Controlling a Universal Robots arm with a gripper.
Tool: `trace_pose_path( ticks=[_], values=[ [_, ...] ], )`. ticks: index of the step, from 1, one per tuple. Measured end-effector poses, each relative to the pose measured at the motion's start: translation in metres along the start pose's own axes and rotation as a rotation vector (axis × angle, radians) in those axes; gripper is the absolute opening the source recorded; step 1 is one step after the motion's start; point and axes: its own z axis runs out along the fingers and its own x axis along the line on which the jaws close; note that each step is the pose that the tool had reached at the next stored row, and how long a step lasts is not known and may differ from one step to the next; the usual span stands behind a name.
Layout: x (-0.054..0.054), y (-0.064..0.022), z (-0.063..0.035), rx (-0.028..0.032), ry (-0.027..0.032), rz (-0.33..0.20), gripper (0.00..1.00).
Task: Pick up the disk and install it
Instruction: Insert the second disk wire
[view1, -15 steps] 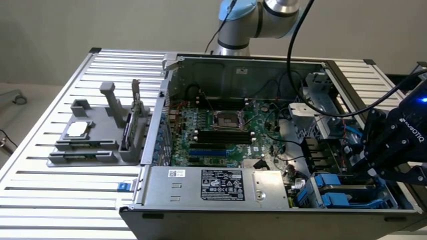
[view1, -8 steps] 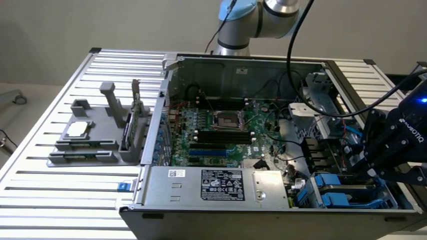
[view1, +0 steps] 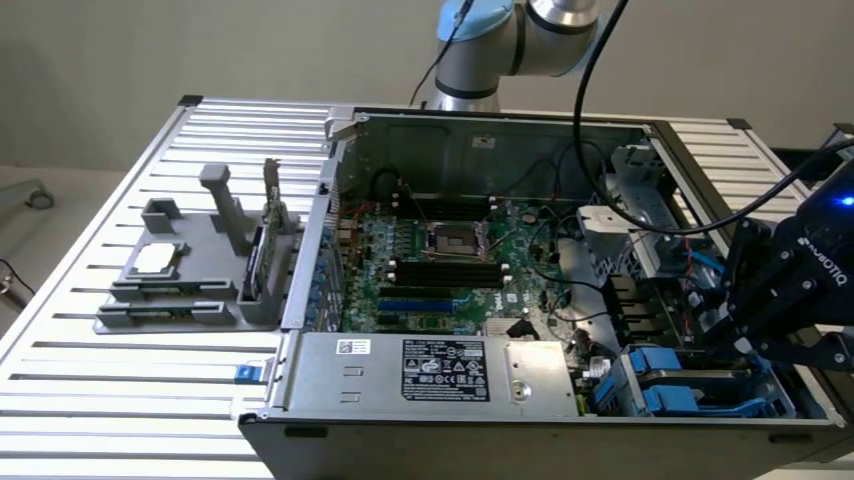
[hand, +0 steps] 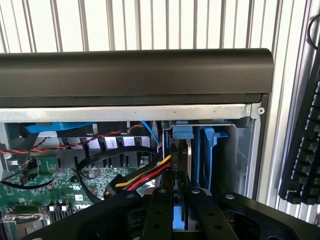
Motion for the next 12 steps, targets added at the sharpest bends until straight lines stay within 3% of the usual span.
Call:
trace_pose_path(
  ticks=[12],
  values=[
    [0.0000, 0.0002, 0.0011, -0.0005, 0.0001, 0.000, 0.16]
  ],
)
